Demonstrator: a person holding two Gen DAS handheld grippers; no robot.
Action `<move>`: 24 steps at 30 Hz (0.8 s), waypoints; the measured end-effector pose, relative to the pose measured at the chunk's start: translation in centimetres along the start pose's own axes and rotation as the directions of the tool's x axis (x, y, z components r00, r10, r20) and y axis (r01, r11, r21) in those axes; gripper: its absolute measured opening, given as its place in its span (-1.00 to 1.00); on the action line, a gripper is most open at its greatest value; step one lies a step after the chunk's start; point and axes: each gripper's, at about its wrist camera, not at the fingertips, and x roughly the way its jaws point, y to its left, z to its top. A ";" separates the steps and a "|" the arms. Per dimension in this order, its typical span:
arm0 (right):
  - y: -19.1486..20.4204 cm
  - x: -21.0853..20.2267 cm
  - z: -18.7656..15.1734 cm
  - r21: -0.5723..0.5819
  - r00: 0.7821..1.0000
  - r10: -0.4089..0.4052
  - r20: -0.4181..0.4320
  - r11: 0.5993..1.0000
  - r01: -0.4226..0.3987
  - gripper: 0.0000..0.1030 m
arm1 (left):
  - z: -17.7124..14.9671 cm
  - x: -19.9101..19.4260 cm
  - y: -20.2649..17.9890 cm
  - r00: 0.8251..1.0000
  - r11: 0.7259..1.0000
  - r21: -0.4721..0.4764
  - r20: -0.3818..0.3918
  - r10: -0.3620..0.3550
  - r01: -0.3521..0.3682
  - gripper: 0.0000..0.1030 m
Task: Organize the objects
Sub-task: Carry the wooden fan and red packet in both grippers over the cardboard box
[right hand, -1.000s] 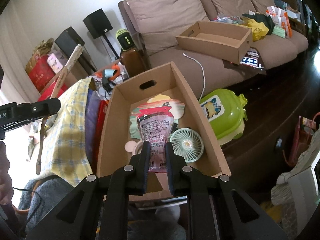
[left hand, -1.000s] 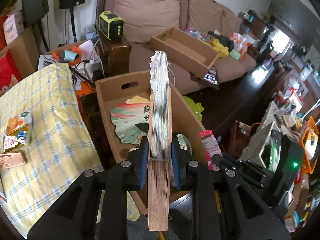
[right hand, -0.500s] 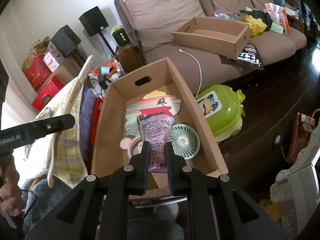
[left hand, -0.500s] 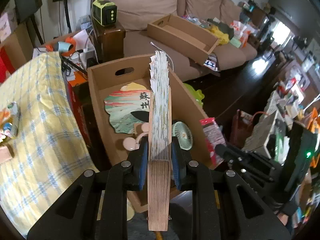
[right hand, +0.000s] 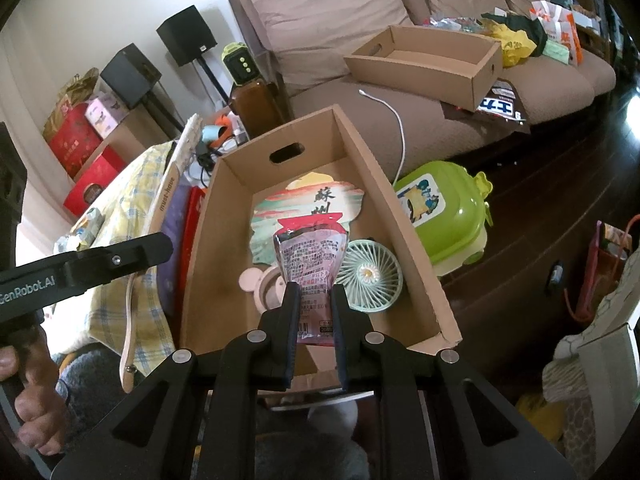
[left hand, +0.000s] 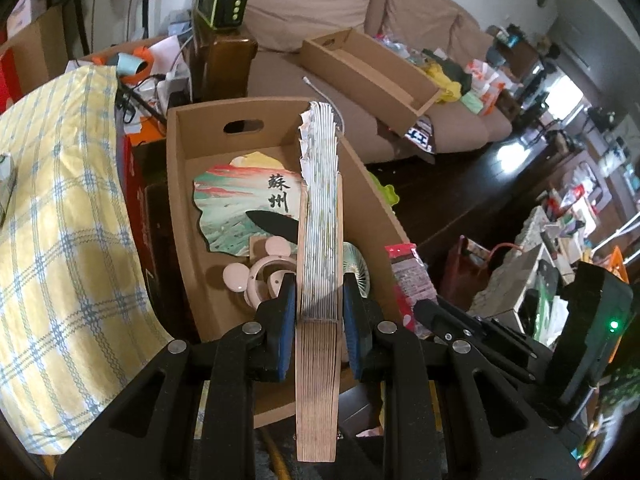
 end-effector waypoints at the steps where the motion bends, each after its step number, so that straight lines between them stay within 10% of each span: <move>1: 0.0 0.0 0.0 0.000 1.000 0.000 -0.002 1.000 0.000 -0.72 | 0.0 0.2 0.2 1.000 1.000 -0.005 -0.003 0.005 -0.005 -0.60; 24: 0.5 2.7 -1.1 -0.020 0.995 0.003 -0.096 1.000 -0.005 -0.71 | -0.9 3.3 0.9 0.995 0.997 0.020 -0.057 0.080 -0.079 -0.60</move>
